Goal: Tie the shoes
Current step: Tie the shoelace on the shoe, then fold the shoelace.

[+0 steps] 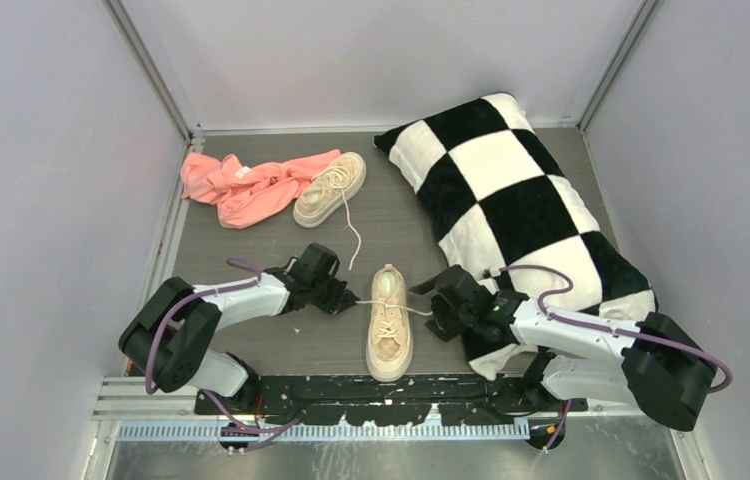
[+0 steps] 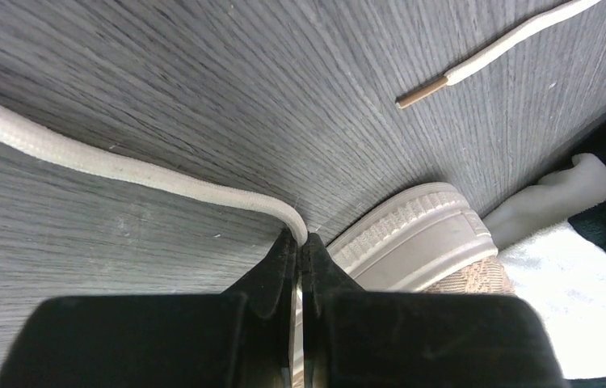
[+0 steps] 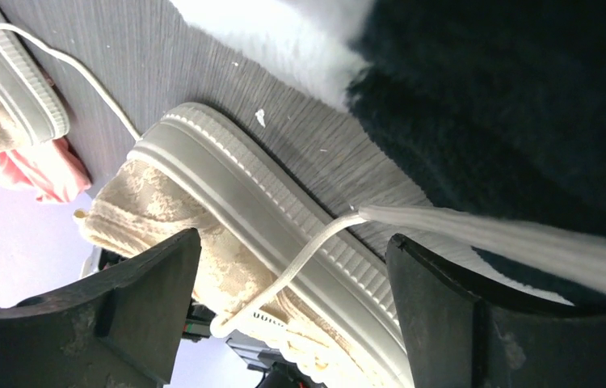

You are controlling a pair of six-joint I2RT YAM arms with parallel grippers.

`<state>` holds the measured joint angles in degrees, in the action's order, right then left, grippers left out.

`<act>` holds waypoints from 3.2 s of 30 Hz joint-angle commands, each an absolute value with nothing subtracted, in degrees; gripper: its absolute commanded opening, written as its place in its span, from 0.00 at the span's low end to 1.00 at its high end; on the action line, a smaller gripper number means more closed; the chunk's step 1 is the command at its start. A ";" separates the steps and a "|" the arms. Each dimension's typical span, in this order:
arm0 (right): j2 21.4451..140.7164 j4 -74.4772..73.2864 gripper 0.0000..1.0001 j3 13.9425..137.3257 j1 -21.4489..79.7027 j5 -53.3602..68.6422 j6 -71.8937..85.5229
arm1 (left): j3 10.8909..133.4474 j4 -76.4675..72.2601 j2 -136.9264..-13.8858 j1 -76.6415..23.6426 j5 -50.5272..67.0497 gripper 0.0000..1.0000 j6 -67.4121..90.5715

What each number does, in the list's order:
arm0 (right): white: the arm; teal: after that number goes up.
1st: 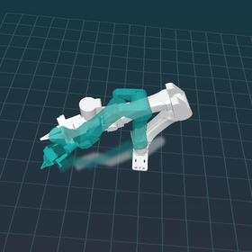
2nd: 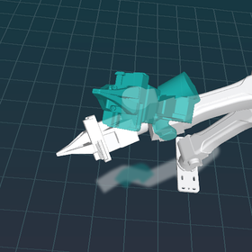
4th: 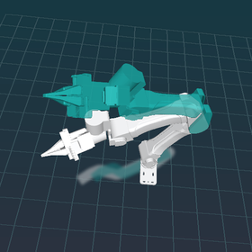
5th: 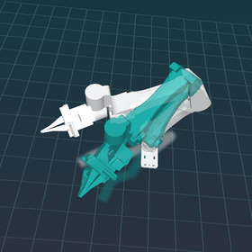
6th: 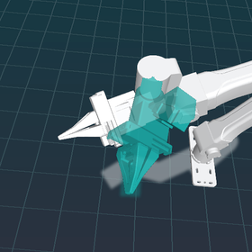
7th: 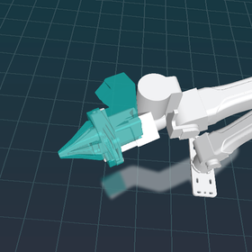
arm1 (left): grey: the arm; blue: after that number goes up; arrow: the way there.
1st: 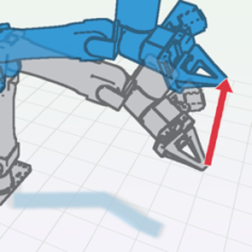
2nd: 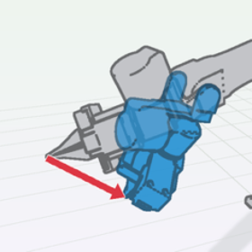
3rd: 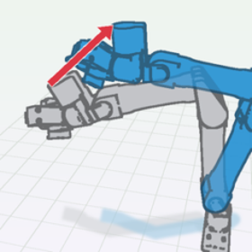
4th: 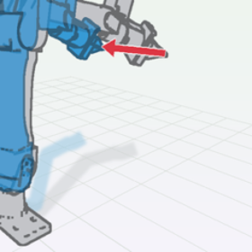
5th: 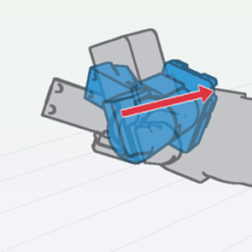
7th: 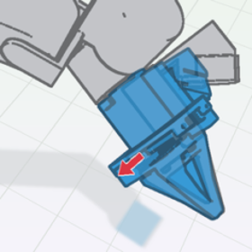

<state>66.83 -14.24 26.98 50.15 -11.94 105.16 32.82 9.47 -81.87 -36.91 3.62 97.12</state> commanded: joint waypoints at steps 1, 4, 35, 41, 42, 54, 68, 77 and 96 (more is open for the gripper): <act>64.04 -20.39 0.91 24.25 50.03 -11.85 109.54 | 33.62 7.75 -81.87 -37.07 2.60 0.00 96.33; 65.32 -19.89 0.93 23.28 50.06 -13.19 109.73 | 33.00 6.68 -81.01 -37.01 2.49 0.01 96.18; 46.67 -38.10 0.01 24.85 49.80 -33.43 99.52 | 34.54 12.42 -76.33 -37.03 3.79 0.01 80.03; 44.92 -39.45 0.01 26.58 49.82 -34.58 96.55 | 33.99 18.37 -69.67 -37.02 2.99 0.01 74.49; 45.25 -39.57 0.01 26.89 49.83 -34.68 95.63 | 33.92 18.88 -68.39 -37.03 2.67 0.01 73.75; 59.86 -34.52 0.01 31.82 49.70 -31.43 76.00 | 34.78 20.56 -66.73 -38.37 1.62 0.01 59.45; 46.91 -32.63 0.67 38.77 49.85 -11.26 46.53 | 43.41 23.96 -68.05 -39.38 5.02 0.00 51.36; 52.67 -30.09 0.69 41.83 52.06 -2.99 19.76 | 49.31 27.66 -69.76 -39.38 6.26 0.00 46.52; 67.83 -25.06 0.69 43.75 55.23 -3.12 -3.12 | 52.78 31.11 -75.82 -39.33 8.45 0.01 46.36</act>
<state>66.96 -29.67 43.48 54.59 -3.29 -0.64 50.68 30.63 -74.74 -39.27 6.74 46.06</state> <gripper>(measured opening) 0.691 0.020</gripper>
